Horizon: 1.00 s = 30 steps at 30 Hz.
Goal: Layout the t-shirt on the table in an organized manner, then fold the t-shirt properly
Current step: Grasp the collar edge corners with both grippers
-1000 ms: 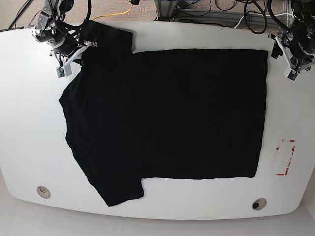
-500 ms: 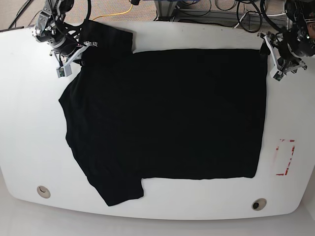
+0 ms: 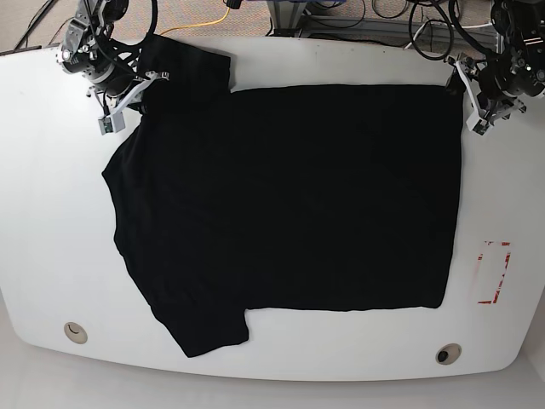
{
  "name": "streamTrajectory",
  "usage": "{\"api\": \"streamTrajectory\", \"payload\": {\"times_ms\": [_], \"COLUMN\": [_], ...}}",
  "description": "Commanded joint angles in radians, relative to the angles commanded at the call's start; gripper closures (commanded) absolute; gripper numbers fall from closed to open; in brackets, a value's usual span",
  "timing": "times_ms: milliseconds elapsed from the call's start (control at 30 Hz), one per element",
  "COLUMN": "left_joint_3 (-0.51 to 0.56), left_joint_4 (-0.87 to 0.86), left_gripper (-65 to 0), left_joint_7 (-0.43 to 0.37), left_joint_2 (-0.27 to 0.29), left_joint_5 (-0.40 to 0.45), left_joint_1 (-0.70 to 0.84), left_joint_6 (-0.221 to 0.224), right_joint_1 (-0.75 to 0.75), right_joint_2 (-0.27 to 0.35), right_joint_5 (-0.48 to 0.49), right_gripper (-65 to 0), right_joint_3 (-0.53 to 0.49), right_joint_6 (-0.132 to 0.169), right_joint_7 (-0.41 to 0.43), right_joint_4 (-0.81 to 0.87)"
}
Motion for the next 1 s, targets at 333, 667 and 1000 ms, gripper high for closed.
{"api": "streamTrajectory", "payload": {"times_ms": [333,667,1000], "left_joint_3": [0.046,0.046,0.086], "left_joint_4": [-0.029,-0.114,-0.124], "left_gripper": [-36.3,-36.1,-6.4], "left_joint_7": [-0.002,-0.028,-0.029], "left_joint_2": [0.002,-0.002,0.002], "left_joint_5": [0.002,0.031,0.051], "left_joint_1": [-0.011,-0.04,-0.04], "left_joint_6": [0.0,0.0,0.0], "right_joint_1": [0.0,-0.002,-0.002], "right_joint_2": [-0.002,-0.002,-0.002], "right_joint_5": [0.003,0.005,0.005], "right_gripper": [-2.2,-2.2,-2.1], "right_joint_3": [0.006,0.008,0.008], "right_joint_6": [0.0,0.0,0.0], "right_joint_7": [0.0,0.0,0.0], "right_joint_4": [0.002,0.003,0.006]}}
